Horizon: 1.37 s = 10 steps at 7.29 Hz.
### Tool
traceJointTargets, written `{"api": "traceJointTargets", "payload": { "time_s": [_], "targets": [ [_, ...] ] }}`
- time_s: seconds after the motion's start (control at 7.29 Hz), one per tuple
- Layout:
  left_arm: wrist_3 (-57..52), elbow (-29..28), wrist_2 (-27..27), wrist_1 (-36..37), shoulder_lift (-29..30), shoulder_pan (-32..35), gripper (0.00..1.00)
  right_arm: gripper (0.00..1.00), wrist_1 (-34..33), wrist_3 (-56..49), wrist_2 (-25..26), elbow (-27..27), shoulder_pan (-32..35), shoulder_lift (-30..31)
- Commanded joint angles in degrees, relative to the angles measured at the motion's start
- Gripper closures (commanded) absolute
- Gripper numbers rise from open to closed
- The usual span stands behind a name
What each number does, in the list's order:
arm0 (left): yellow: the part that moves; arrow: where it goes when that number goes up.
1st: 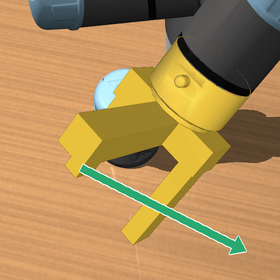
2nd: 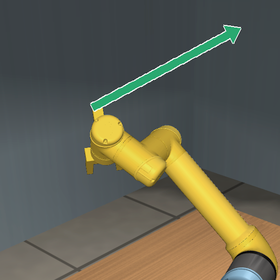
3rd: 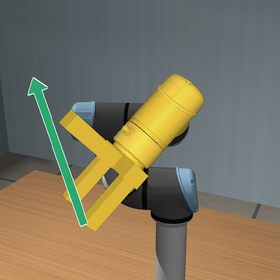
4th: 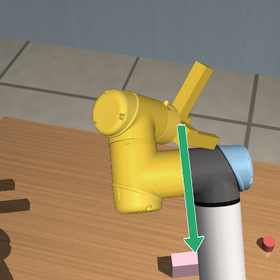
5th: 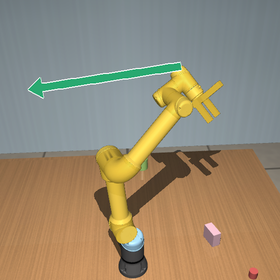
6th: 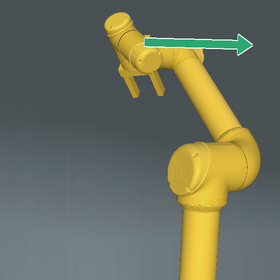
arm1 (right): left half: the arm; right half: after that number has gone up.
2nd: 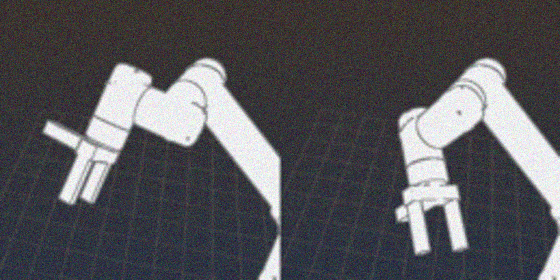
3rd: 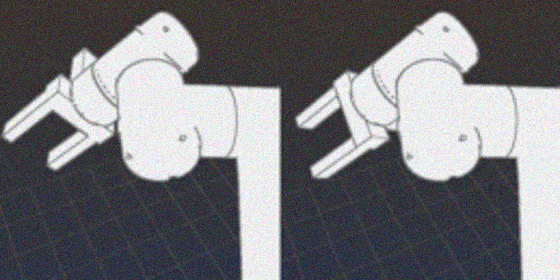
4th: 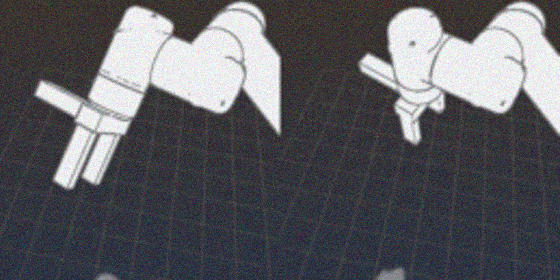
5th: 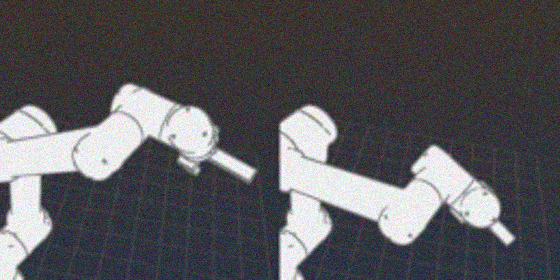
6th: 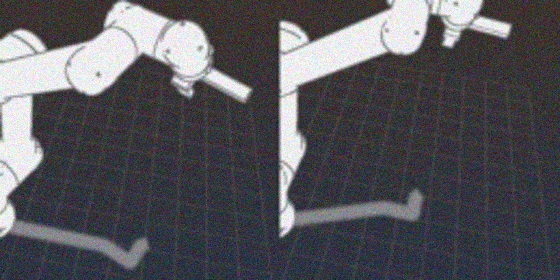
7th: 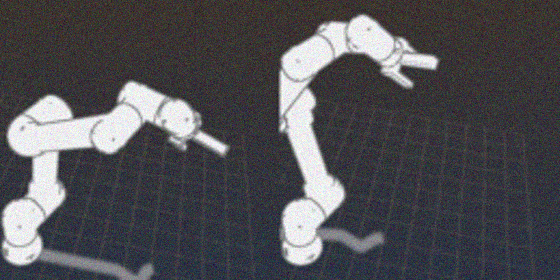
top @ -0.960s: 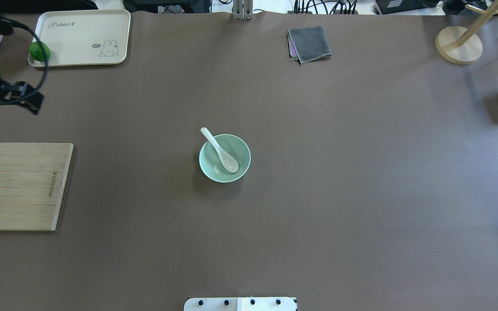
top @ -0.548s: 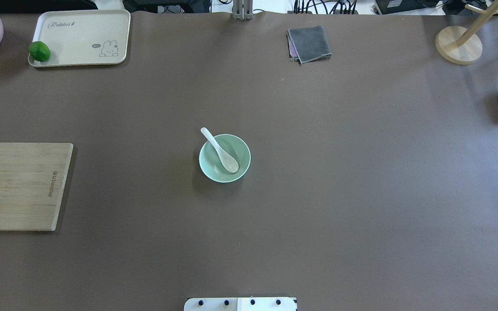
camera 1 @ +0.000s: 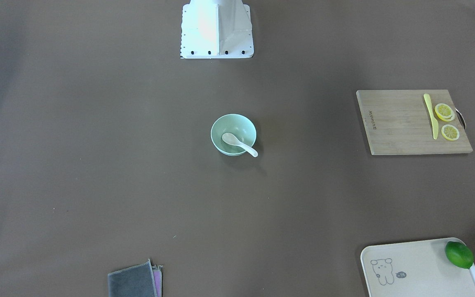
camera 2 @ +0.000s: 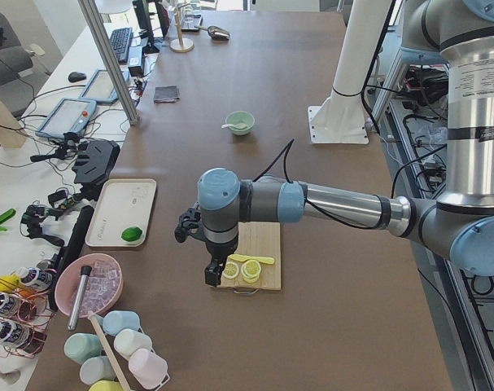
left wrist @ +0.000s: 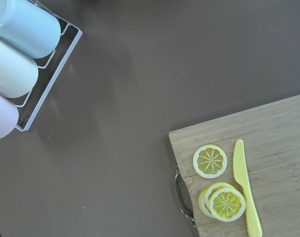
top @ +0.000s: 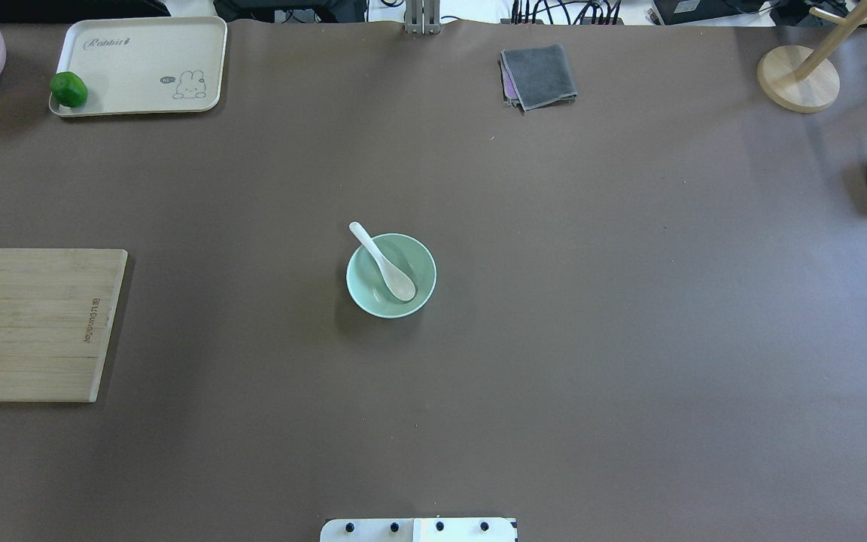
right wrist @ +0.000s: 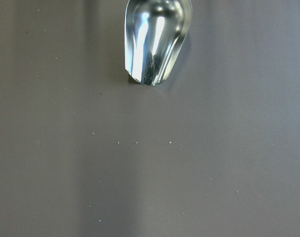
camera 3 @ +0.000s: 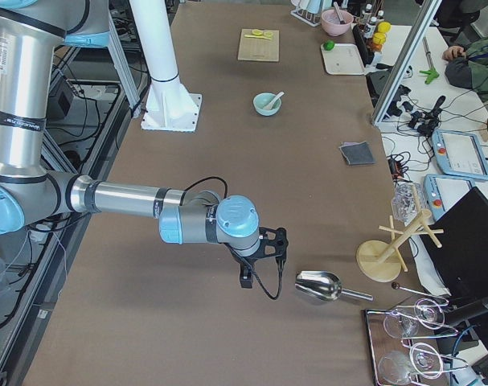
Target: Place spoon in bowl
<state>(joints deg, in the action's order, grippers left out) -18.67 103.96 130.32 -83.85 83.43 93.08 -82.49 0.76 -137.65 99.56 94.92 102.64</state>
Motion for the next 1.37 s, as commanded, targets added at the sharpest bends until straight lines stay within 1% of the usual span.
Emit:
{"api": "traceJointTargets", "payload": {
  "time_s": [0.0,0.14,0.27,0.55,0.82,0.96,1.1,1.23],
  "targets": [
    [0.2,-0.3,4.1,-3.0,-2.0,0.2,0.02,0.00,0.0,-0.5,0.1,-0.4,0.5,0.3],
    [0.1,-0.4,4.2,-3.1,-1.6,0.5,0.02,0.00,0.0,-0.5,0.1,-0.4,0.5,0.2],
    [0.3,-1.7,4.2,-3.4,-0.2,0.5,0.02,0.00,0.0,-0.5,0.1,-0.5,0.5,0.2],
    [0.3,-1.9,4.2,-3.6,-0.1,0.5,0.02,0.00,0.1,-0.4,0.1,-0.6,0.4,0.3],
    [0.6,-3.1,4.0,-7.1,-1.2,0.7,0.02,0.00,0.1,-0.2,0.0,-0.7,0.4,0.4],
    [0.2,-3.4,2.4,-7.1,-3.5,0.8,0.02,0.00,0.2,-0.3,0.1,-0.6,0.4,0.4],
    [0.1,-2.7,1.2,-7.2,-3.5,0.8,0.02,0.00,0.3,-0.2,0.1,-0.6,0.4,0.4],
    [0.1,-2.9,1.2,-7.3,-3.2,0.8,0.02,0.00,0.3,-0.3,0.1,-0.6,0.4,0.5]
  ]
}}
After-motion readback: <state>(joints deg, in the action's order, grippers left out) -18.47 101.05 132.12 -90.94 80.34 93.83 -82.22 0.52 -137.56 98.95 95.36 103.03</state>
